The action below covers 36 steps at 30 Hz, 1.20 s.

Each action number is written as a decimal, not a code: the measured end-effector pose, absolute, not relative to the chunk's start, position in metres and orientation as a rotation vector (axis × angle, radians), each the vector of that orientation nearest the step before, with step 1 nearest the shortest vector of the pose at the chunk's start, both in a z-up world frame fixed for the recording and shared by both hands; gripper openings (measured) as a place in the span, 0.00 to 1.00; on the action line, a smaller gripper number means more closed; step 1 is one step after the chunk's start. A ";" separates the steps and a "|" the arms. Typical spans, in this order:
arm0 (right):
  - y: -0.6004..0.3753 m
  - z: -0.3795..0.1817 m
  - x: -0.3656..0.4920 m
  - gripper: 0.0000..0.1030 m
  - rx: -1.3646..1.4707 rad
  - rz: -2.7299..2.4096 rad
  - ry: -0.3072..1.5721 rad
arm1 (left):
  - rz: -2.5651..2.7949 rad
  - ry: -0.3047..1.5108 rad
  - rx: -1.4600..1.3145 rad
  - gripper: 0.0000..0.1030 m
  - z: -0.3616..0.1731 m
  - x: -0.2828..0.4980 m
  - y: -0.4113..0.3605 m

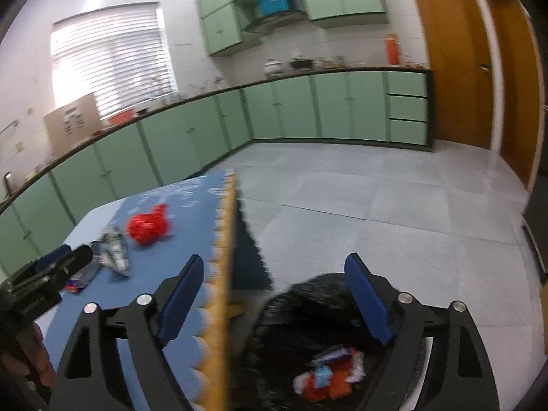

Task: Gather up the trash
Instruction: 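Grasp the silver snack wrapper with the left tool while the right tool grasps the green wrapper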

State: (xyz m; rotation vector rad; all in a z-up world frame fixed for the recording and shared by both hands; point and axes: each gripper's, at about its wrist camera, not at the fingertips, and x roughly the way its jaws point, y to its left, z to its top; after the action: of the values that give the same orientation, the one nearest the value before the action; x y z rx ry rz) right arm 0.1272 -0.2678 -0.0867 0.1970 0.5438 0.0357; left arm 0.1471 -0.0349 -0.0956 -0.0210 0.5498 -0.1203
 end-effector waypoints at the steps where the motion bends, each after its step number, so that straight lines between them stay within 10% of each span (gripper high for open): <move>1: -0.252 -0.086 0.132 0.81 0.189 0.071 0.546 | -0.086 0.556 -0.022 0.65 -0.097 0.145 -0.021; 23: -0.056 -0.121 0.218 0.73 -0.035 0.383 0.685 | 0.195 0.634 -0.123 0.65 -0.122 0.138 0.118; 36: -0.037 -0.143 0.251 0.40 -0.065 0.406 0.831 | 0.168 0.658 -0.117 0.65 -0.126 0.149 0.111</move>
State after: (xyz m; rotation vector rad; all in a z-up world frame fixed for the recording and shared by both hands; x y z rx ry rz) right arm 0.2515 -0.0374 -0.1431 -0.0650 0.8307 0.4057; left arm 0.1490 0.1109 -0.1263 -0.1167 0.6576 0.1682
